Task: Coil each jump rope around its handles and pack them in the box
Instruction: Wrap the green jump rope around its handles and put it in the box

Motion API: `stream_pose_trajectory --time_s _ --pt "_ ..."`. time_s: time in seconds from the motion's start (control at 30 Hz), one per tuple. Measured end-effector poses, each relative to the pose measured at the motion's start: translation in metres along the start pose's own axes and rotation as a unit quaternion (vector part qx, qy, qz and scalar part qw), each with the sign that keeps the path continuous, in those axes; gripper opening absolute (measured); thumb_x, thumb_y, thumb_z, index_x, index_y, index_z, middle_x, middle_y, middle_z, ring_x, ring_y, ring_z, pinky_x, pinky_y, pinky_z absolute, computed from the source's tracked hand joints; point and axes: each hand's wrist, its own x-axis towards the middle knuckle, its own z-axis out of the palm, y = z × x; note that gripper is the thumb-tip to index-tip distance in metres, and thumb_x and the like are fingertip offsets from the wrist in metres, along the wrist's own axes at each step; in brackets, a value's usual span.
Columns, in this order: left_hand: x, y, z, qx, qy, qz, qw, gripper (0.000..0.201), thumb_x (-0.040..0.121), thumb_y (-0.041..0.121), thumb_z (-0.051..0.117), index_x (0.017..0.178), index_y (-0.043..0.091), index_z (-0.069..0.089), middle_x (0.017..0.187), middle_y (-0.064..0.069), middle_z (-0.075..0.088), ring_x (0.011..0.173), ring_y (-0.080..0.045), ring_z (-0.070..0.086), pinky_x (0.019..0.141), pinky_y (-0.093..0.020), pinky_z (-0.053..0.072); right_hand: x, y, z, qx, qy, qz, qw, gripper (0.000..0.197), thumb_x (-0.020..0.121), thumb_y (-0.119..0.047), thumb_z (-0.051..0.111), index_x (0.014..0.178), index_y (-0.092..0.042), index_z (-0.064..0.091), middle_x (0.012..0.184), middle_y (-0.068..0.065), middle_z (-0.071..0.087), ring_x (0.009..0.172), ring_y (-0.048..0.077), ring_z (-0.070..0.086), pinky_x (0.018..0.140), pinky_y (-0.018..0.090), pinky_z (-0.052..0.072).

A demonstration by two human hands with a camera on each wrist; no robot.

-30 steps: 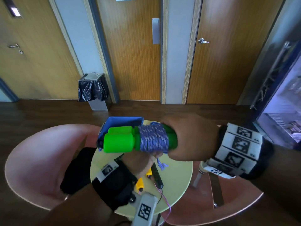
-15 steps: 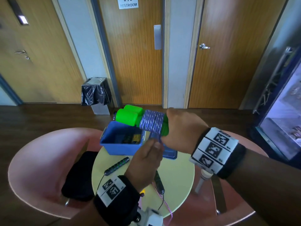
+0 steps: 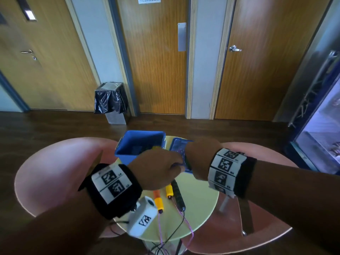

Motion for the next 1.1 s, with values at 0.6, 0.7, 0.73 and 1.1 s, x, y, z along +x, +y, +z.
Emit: stream_pose_trajectory --time_s 0.6,0.7,0.73,1.1 --pt "0.015 -0.012 0.005 -0.238 0.023 0.028 0.971 0.036 0.083 0.059 0.051 0.083 0.025 0.061 0.071 -0.007 0.061 0.062 -0.011 0.053 0.064 -0.034 0.045 -0.037 0.03 -0.016 0.075 0.028 -0.15 0.986 0.03 0.078 -0.021 0.068 0.099 -0.025 0.046 0.082 -0.008 0.047 0.075 0.019 0.057 0.07 0.035 0.055" --pt "0.011 -0.011 0.005 -0.246 0.059 0.026 0.967 0.042 0.087 0.054 0.052 0.076 0.015 0.058 0.067 -0.01 0.058 0.063 -0.025 0.055 0.063 -0.041 0.047 -0.042 0.042 -0.008 0.204 0.07 -0.127 0.968 0.059 0.067 -0.038 0.074 0.119 -0.023 0.05 0.1 -0.006 0.053 0.088 0.016 0.057 0.079 0.034 0.052" --pt "0.01 -0.011 0.004 -0.248 0.069 0.021 0.966 0.043 0.088 0.053 0.053 0.073 0.013 0.058 0.066 -0.01 0.057 0.062 -0.025 0.054 0.061 -0.041 0.047 -0.043 0.044 -0.004 0.259 0.079 -0.121 0.955 0.067 0.063 -0.046 0.071 0.124 -0.024 0.051 0.103 -0.005 0.056 0.09 0.015 0.057 0.081 0.035 0.052" --pt "0.007 -0.012 -0.002 -0.345 0.002 0.029 0.938 0.022 0.097 0.023 0.06 0.075 0.02 0.064 0.07 0.005 0.067 0.066 -0.011 0.066 0.066 -0.025 0.053 -0.027 0.04 0.009 0.493 -0.009 -0.048 0.869 0.052 0.084 -0.071 0.05 0.073 -0.021 0.058 0.073 0.011 0.061 0.068 0.023 0.057 0.07 0.041 0.047"
